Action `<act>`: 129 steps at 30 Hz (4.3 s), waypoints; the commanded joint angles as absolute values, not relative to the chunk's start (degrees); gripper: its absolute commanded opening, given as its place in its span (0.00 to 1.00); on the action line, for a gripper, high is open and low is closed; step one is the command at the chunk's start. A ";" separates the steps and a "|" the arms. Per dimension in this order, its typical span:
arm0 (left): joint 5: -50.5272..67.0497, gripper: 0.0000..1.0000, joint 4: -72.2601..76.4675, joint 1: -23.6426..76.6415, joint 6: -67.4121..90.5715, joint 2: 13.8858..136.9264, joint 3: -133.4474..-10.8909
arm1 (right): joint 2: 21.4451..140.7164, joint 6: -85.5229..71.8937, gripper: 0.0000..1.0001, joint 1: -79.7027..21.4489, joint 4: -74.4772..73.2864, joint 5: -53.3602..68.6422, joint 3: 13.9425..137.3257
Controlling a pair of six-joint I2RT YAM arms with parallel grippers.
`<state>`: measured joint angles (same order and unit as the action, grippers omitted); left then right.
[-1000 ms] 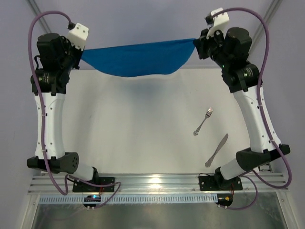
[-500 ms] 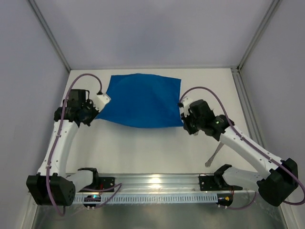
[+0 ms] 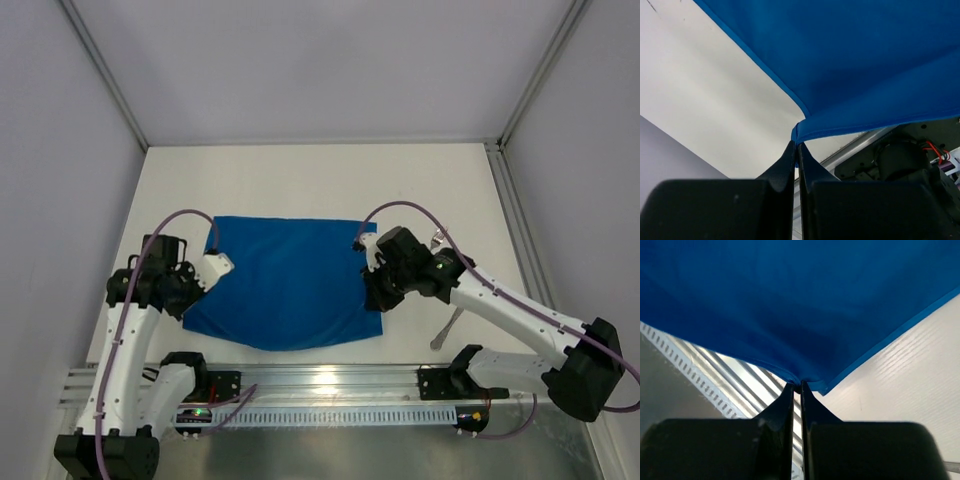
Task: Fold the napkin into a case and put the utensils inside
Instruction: Fold and flatten the napkin at the center of the board, then smooth out the rectangle-folded napkin at the center of the board.
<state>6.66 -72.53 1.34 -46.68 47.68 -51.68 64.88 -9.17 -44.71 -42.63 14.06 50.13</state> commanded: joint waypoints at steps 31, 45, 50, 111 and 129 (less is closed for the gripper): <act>0.61 0.00 -28.39 0.97 -28.30 103.18 -75.50 | 115.92 -4.57 0.04 -16.96 -37.53 10.90 89.55; -1.50 0.00 -26.98 0.97 -28.74 105.12 -75.76 | 119.27 -4.57 0.21 -16.96 -36.30 8.89 92.46; -1.49 0.10 -26.54 0.88 -28.48 106.08 -76.38 | 118.74 -4.48 0.45 -16.96 -35.16 7.47 93.25; 8.70 0.00 -27.77 -4.39 -17.40 111.27 -84.73 | 115.66 -6.68 0.04 -15.38 -27.60 8.00 88.86; 14.85 0.27 -35.76 -7.64 -17.66 121.55 -92.55 | 116.10 -6.59 0.04 -15.29 -27.77 9.05 89.03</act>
